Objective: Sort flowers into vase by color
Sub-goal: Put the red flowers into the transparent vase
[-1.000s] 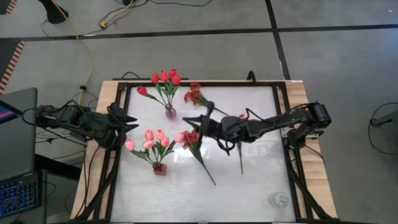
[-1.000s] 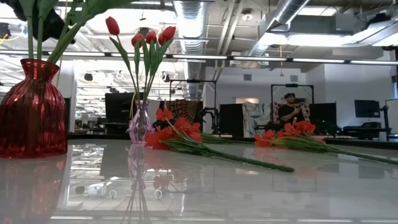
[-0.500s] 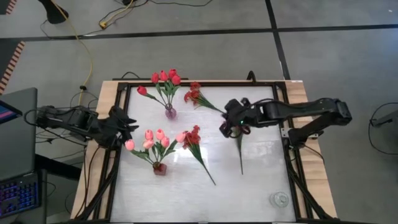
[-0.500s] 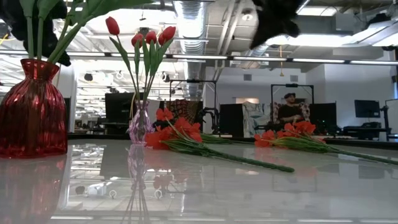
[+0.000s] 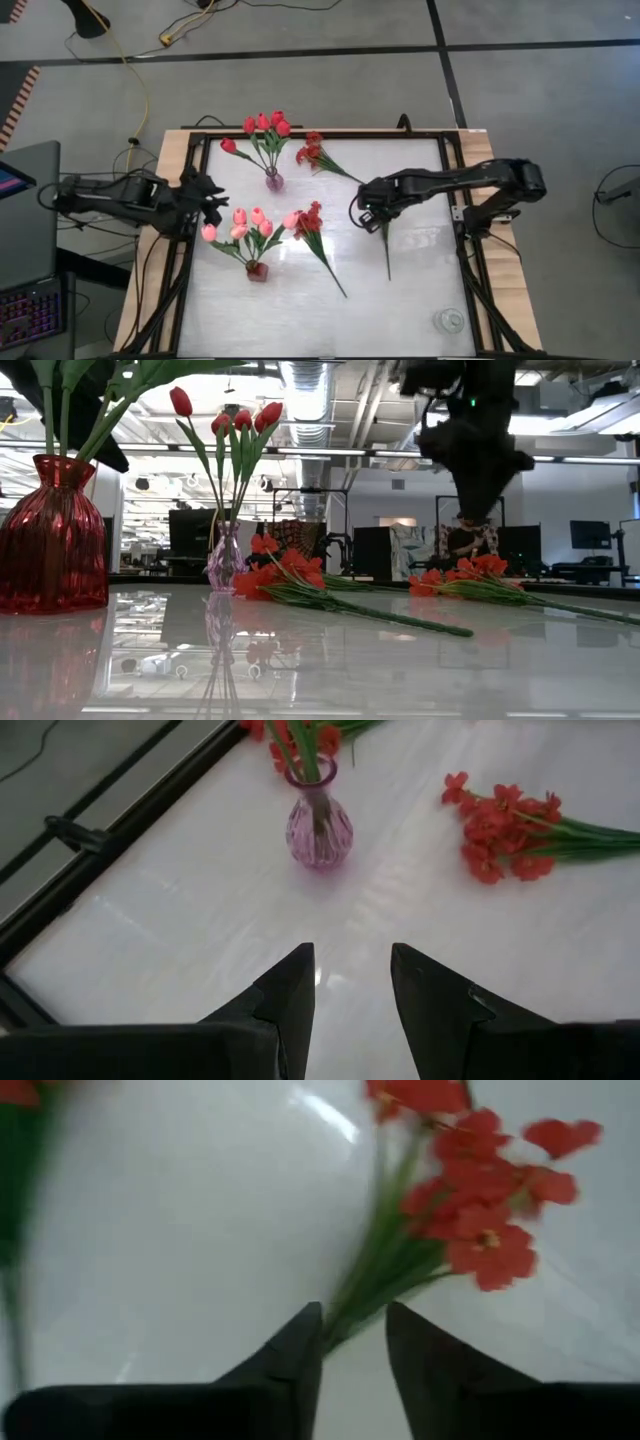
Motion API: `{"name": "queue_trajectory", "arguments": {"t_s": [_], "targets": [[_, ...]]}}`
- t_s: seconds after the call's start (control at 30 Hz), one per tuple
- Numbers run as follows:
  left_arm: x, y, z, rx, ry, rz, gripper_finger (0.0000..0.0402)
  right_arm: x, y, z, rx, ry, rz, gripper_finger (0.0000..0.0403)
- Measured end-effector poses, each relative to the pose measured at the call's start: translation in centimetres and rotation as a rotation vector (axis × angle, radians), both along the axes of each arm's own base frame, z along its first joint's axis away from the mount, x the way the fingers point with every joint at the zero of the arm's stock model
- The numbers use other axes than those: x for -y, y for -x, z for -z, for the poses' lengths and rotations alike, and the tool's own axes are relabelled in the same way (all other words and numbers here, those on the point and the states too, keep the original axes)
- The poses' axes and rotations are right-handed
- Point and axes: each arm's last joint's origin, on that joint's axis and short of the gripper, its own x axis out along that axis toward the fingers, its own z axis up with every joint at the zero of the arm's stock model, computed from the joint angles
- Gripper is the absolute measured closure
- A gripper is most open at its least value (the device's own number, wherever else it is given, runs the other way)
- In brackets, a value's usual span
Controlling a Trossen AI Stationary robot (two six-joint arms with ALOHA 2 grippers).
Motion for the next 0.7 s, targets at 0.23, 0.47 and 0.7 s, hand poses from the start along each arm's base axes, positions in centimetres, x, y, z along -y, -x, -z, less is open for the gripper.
{"name": "queue_trajectory", "arguments": {"t_s": [0.23,0.47,0.7], "targets": [[-0.4,-0.6,0.2,-0.037,-0.002,-0.04,0.0278,0.5,2.1,1.2,-0.049,-0.011,0.064,0.0169],[-0.5,-0.6,0.3,-0.041,-0.004,-0.052,0.0278,-1.8,3.5,1.9,0.124,-0.047,0.209,0.0137],[-0.5,-0.6,0.3,-0.041,-0.004,-0.053,0.0278,-3.8,2.7,4.6,0.145,-0.03,0.283,0.0137]]}}
